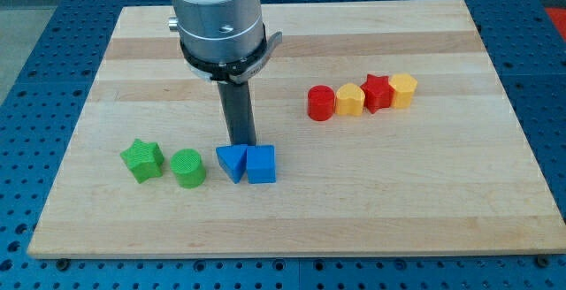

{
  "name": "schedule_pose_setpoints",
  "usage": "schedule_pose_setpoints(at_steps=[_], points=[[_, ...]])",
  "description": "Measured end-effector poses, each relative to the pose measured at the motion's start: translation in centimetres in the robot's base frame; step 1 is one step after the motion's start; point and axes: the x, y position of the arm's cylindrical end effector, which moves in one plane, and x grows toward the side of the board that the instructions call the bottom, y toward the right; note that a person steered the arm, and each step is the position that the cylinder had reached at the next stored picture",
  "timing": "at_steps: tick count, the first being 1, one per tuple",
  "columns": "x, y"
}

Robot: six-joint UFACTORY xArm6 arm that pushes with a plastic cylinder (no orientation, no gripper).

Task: Push the green star into the left of the green circle

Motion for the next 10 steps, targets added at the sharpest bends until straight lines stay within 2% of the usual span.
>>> schedule_pose_setpoints(at_steps=[4, 6, 8, 10], points=[[-0.2, -0.6], [-2.1, -9.6], [0.8, -11.8], [0.4, -15.0]])
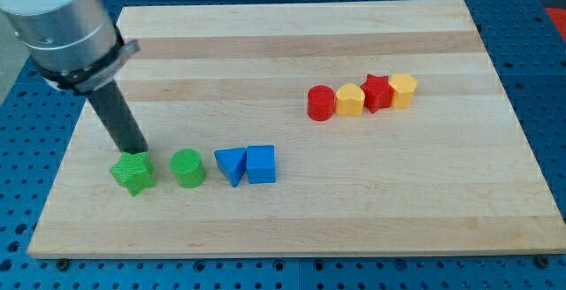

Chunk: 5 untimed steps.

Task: Push the green star into the left of the green circle

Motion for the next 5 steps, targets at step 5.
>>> schedule_pose_setpoints(at_steps=[5], points=[[4.3, -8.4]])
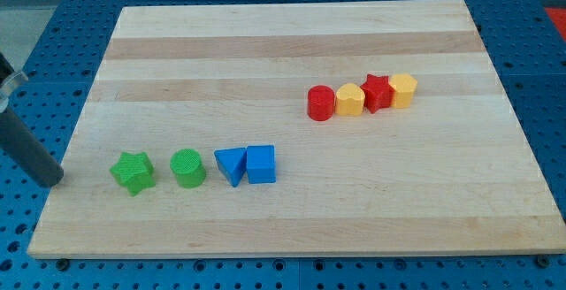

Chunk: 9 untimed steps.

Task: Push the green star into the left of the green circle

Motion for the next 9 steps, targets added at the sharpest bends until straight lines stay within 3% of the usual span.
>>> schedule_pose_setpoints(at_steps=[3, 6, 9], points=[[0.0, 6.4], [-0.3, 9.2], [3.1, 4.9]])
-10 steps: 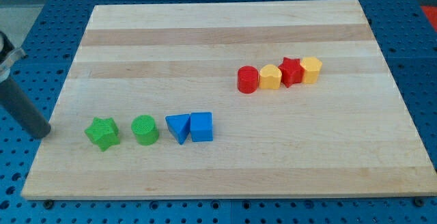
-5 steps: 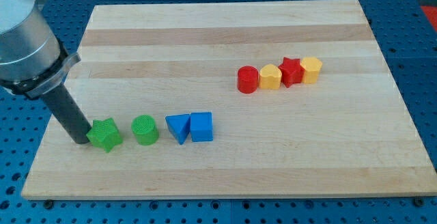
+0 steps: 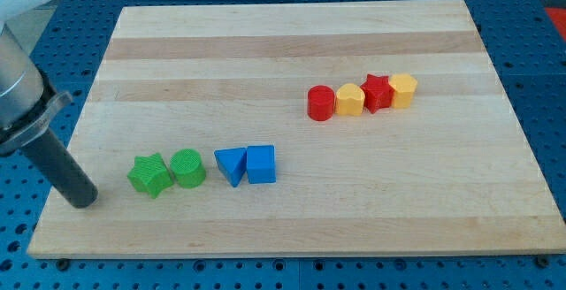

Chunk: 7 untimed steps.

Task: Push the green star into the left of the green circle

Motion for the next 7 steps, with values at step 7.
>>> schedule_pose_setpoints(at_steps=[7], points=[[-4.0, 5.6]])
